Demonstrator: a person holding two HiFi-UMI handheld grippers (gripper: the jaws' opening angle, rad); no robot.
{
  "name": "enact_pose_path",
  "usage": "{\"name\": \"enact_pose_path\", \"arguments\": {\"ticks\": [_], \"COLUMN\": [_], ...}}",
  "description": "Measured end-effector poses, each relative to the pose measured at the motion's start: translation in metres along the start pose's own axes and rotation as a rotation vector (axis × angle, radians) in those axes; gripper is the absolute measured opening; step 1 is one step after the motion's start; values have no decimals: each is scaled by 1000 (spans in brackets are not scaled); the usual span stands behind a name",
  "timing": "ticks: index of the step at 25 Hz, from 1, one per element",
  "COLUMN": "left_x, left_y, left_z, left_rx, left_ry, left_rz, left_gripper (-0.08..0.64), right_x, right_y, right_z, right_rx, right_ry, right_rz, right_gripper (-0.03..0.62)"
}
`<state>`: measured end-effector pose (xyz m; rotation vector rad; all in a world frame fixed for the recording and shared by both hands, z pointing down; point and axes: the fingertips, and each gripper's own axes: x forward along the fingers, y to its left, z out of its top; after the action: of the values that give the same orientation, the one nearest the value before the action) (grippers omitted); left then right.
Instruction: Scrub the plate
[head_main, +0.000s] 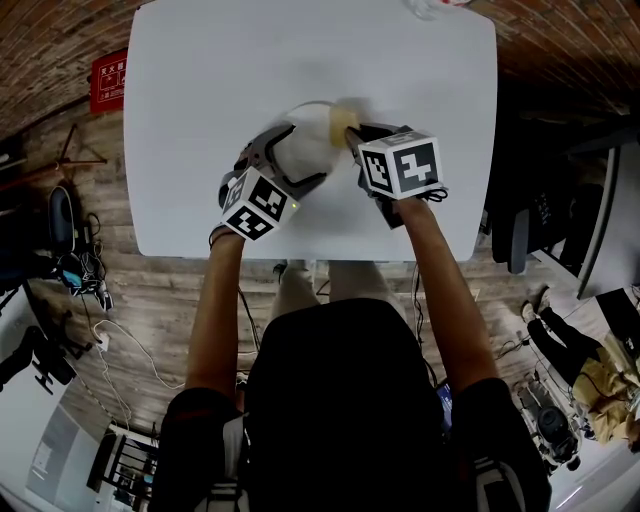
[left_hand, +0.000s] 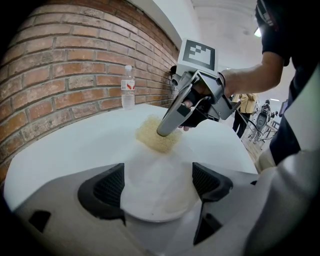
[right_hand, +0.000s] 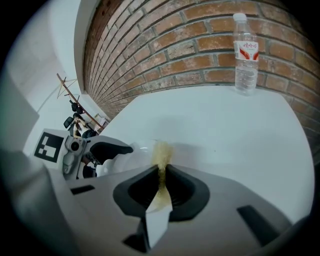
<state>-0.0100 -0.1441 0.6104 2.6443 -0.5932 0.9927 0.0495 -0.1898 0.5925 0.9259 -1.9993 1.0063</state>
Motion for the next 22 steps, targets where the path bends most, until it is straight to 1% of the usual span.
{"name": "enact_pose_path", "arguments": {"ticks": [9, 22], "left_x": [-1, 1], "left_y": [1, -1], "left_z": [0, 0], "left_rx": [0, -2], "left_ry": [-1, -2], "left_rz": [-2, 0], "left_gripper": [403, 403], "right_x": [3, 14], "right_y": [7, 36], "right_z": [1, -10], "right_rx": [5, -21], "right_ry": [4, 37], "right_rz": [13, 77], "right_gripper": [41, 41]}}
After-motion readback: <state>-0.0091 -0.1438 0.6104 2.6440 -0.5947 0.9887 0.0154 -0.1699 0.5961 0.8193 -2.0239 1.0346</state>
